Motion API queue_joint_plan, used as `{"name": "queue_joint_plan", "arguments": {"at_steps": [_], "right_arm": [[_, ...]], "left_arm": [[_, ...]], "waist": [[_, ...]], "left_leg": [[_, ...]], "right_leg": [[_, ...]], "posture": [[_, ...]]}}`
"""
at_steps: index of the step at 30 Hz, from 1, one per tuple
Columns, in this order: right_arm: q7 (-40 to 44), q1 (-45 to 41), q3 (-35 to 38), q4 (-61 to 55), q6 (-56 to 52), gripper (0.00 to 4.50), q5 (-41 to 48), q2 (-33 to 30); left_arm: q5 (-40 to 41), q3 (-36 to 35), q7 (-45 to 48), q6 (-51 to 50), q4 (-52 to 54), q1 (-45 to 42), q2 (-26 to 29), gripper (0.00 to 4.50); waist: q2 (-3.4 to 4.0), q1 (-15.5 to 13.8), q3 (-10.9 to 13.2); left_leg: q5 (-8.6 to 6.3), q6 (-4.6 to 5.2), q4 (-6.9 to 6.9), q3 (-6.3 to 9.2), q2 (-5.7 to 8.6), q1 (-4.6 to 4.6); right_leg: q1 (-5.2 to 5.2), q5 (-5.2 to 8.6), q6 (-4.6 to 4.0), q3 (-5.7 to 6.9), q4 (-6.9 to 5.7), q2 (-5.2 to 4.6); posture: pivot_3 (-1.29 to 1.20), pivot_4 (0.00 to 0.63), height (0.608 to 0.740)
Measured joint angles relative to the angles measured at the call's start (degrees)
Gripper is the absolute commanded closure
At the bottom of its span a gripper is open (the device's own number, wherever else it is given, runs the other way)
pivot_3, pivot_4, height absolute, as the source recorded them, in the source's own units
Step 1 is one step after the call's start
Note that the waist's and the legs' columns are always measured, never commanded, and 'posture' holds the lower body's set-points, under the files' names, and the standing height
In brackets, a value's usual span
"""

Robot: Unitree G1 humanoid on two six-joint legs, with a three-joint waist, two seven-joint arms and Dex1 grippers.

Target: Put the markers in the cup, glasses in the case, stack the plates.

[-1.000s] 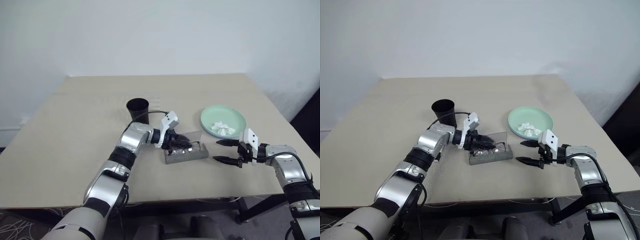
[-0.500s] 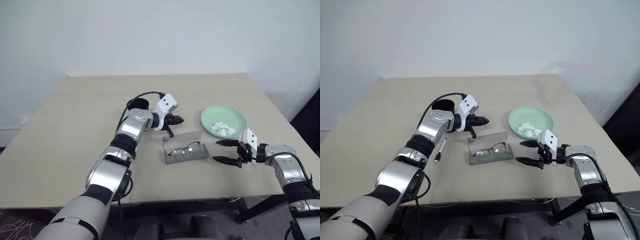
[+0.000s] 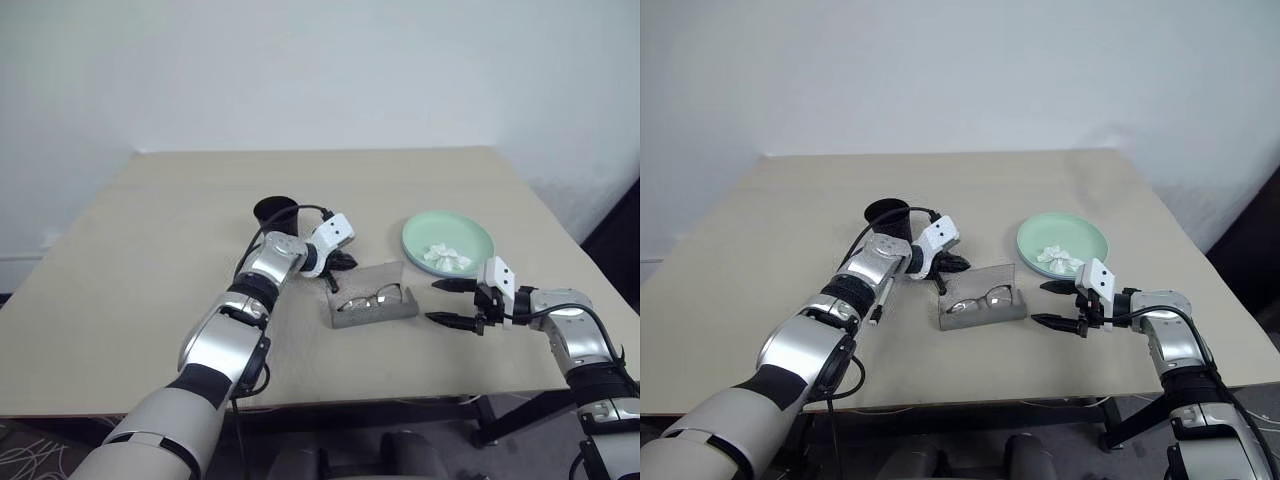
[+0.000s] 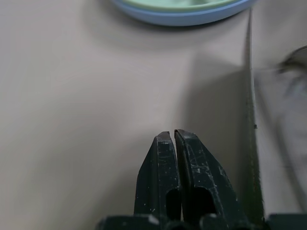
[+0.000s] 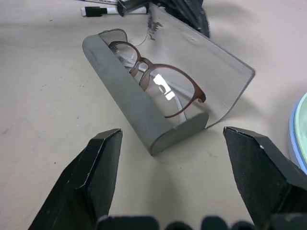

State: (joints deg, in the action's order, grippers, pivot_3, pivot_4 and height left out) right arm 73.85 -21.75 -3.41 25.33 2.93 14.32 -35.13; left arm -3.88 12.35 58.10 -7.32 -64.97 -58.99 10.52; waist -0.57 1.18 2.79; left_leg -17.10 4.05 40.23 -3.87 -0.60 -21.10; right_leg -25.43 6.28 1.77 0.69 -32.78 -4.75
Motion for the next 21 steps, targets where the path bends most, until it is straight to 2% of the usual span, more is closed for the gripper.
{"name": "queue_joint_plan", "arguments": {"at_steps": [4, 10, 21], "right_arm": [[0.1, 0.0, 0.3, 0.0, -0.4, 0.83, 0.3, 0.0], [0.4, -0.7, 1.9, 0.0, -5.9, 0.83, 3.3, 0.1], [0.9, -2.5, 2.5, 0.3, -8.3, 0.83, 4.2, 0.6]], "left_arm": [[1.2, -0.3, 7.1, -2.6, 5.0, 1.9, 0.5, 4.48], [1.8, 0.7, 12.6, -4.8, 13.5, 7.4, 2.0, 4.48], [1.1, 6.1, 15.1, -6.2, 27.1, 13.0, 4.3, 4.48]], "waist": [[0.00, 0.1, 0.0], [0.00, 0.1, 0.0], [0.01, 0.1, 0.0]], "left_leg": [[-0.02, 0.03, 0.00, -0.01, 0.01, 0.00], [-0.01, 0.03, 0.02, -0.01, -0.01, 0.00], [-0.01, 0.03, 0.03, -0.02, -0.01, 0.04]], "right_leg": [[-0.01, 0.00, 0.01, 0.00, -0.01, -0.02], [-0.02, 0.00, 0.00, 0.00, -0.04, -0.02], [0.00, 0.00, 0.00, -0.01, -0.08, -0.03]], "posture": [[0.00, 0.000, 0.740], [0.00, 0.000, 0.740], [0.00, 0.000, 0.740]]}}
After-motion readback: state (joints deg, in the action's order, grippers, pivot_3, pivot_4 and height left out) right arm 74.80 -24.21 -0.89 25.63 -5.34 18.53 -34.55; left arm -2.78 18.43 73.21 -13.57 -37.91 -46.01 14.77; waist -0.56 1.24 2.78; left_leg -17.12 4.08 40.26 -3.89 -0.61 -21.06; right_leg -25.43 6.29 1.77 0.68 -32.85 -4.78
